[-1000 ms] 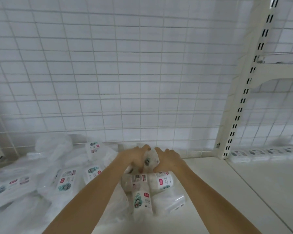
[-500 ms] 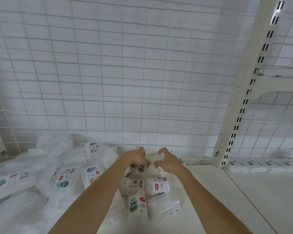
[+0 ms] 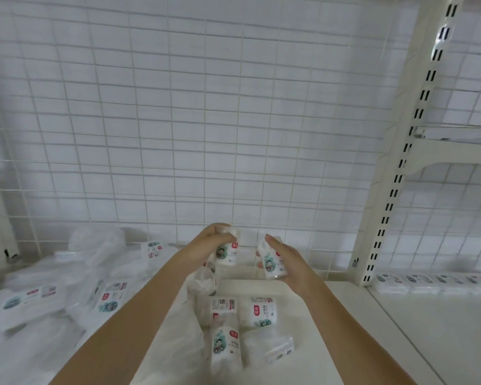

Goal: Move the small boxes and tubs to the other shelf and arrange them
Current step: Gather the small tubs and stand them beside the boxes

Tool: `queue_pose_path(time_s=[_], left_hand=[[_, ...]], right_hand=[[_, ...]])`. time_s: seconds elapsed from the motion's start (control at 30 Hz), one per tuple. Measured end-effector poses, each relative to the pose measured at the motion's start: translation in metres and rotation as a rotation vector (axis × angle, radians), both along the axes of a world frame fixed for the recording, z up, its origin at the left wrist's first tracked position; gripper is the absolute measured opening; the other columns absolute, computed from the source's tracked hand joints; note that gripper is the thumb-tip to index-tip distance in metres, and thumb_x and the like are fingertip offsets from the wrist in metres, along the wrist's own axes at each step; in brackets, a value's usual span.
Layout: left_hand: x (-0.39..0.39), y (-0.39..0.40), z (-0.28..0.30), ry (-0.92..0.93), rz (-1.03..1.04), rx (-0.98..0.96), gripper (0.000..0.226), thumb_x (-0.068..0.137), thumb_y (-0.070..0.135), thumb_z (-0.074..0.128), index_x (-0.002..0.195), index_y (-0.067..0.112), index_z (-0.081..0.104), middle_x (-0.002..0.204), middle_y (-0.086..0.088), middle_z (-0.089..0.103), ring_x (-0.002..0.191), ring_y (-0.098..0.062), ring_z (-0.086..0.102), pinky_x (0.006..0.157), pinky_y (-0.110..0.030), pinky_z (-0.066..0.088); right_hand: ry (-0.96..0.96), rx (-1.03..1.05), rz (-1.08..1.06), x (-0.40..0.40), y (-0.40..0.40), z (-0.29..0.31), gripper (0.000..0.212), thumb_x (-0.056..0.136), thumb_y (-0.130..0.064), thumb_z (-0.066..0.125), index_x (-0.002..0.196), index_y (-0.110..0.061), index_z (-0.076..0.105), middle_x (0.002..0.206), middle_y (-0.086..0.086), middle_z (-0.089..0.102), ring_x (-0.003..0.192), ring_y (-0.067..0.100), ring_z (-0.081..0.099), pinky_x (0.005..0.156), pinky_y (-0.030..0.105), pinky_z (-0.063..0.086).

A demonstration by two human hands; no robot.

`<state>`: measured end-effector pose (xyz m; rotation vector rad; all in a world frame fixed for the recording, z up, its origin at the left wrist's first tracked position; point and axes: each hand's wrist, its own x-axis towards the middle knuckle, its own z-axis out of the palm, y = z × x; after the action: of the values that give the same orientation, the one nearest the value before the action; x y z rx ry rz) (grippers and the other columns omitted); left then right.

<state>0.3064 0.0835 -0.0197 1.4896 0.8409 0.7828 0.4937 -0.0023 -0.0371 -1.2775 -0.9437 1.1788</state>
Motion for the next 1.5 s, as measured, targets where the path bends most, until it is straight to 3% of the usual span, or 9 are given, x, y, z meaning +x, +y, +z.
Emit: queue_pose_path(time_s=[0.1, 0.2, 0.3, 0.63, 0.8, 1.1, 1.27, 1.43, 1.5], left_hand=[[-0.011, -0.004, 0.010, -0.166, -0.030, -0.089, 0.045, 0.062, 0.020, 0.071, 0.104, 0.015, 0.055, 0.101, -0.008, 0.061, 0.093, -0.020, 0.059, 0.082, -0.032, 0.048], [-0.023, -0.010, 0.020, -0.210, -0.014, -0.113, 0.027, 0.082, 0.022, 0.063, 0.105, 0.009, 0.056, 0.098, -0.009, 0.062, 0.089, -0.022, 0.061, 0.083, -0.035, 0.049], [-0.038, -0.011, 0.019, -0.206, -0.027, -0.071, 0.056, 0.068, 0.033, 0.074, 0.115, 0.005, 0.058, 0.112, -0.013, 0.062, 0.107, -0.027, 0.059, 0.097, -0.040, 0.045], [-0.042, -0.017, 0.011, -0.223, -0.080, -0.040, 0.059, 0.063, 0.029, 0.074, 0.116, 0.008, 0.058, 0.104, -0.008, 0.065, 0.103, -0.024, 0.059, 0.093, -0.038, 0.043], [-0.008, -0.027, 0.007, -0.203, -0.161, -0.053, 0.030, 0.083, 0.012, 0.064, 0.112, 0.011, 0.058, 0.108, -0.011, 0.064, 0.099, -0.023, 0.063, 0.090, -0.035, 0.048], [0.094, -0.104, -0.008, -0.158, -0.368, -0.112, 0.036, 0.079, 0.014, 0.067, 0.113, 0.010, 0.057, 0.094, -0.005, 0.066, 0.082, -0.014, 0.065, 0.067, -0.022, 0.049], [0.175, -0.185, -0.020, -0.146, -0.486, -0.162, 0.017, 0.085, 0.008, 0.058, 0.101, 0.013, 0.060, 0.088, -0.003, 0.068, 0.078, -0.012, 0.066, 0.067, -0.021, 0.052], [0.255, -0.273, -0.036, -0.138, -0.590, -0.198, 0.019, 0.084, 0.009, 0.060, 0.102, 0.014, 0.059, 0.090, -0.006, 0.065, 0.085, -0.019, 0.061, 0.069, -0.023, 0.049], [0.284, -0.315, -0.044, -0.129, -0.647, -0.197, 0.018, 0.085, 0.008, 0.060, 0.102, 0.013, 0.058, 0.089, -0.008, 0.064, 0.080, -0.018, 0.062, 0.061, -0.019, 0.051]], right_hand=[[-0.010, 0.034, 0.006, -0.006, 0.003, 0.003, 0.060, 0.068, -0.052, 0.066, 0.111, -0.011, 0.064, 0.103, 0.011, 0.070, 0.089, 0.024, 0.067, 0.075, 0.033, 0.053], [-0.031, 0.074, 0.020, -0.013, 0.006, 0.006, 0.052, 0.073, -0.049, 0.065, 0.109, -0.011, 0.064, 0.090, 0.007, 0.071, 0.086, 0.021, 0.068, 0.080, 0.033, 0.054], [-0.019, 0.112, 0.020, -0.020, 0.003, 0.010, 0.033, 0.085, -0.039, 0.059, 0.101, -0.012, 0.066, 0.072, -0.002, 0.070, 0.069, 0.012, 0.068, 0.067, 0.026, 0.050], [-0.205, 0.170, -0.120, -0.020, -0.028, 0.017, 0.025, 0.084, -0.031, 0.062, 0.102, -0.015, 0.064, 0.094, 0.002, 0.068, 0.090, 0.017, 0.065, 0.074, 0.029, 0.051], [-0.271, 0.156, -0.317, 0.011, -0.065, 0.013, 0.023, 0.083, -0.028, 0.064, 0.102, -0.016, 0.063, 0.090, -0.001, 0.067, 0.087, 0.017, 0.063, 0.082, 0.034, 0.050], [-0.276, 0.071, -0.668, 0.087, -0.222, -0.008, 0.025, 0.080, -0.035, 0.064, 0.099, -0.018, 0.063, 0.095, 0.010, 0.067, 0.092, 0.028, 0.064, 0.087, 0.048, 0.049], [-0.217, 0.036, -0.867, 0.134, -0.326, -0.016, 0.033, 0.081, -0.033, 0.063, 0.107, -0.012, 0.059, 0.091, 0.005, 0.064, 0.078, 0.016, 0.060, 0.063, 0.028, 0.048], [-0.198, -0.004, -0.965, 0.178, -0.426, -0.023, 0.059, 0.067, -0.045, 0.071, 0.113, -0.010, 0.055, 0.099, 0.006, 0.063, 0.084, 0.016, 0.060, 0.065, 0.030, 0.046], [-0.184, -0.020, -1.011, 0.196, -0.466, -0.029, 0.049, 0.077, -0.040, 0.070, 0.113, -0.011, 0.055, 0.101, 0.008, 0.062, 0.084, 0.014, 0.059, 0.064, 0.028, 0.044]])
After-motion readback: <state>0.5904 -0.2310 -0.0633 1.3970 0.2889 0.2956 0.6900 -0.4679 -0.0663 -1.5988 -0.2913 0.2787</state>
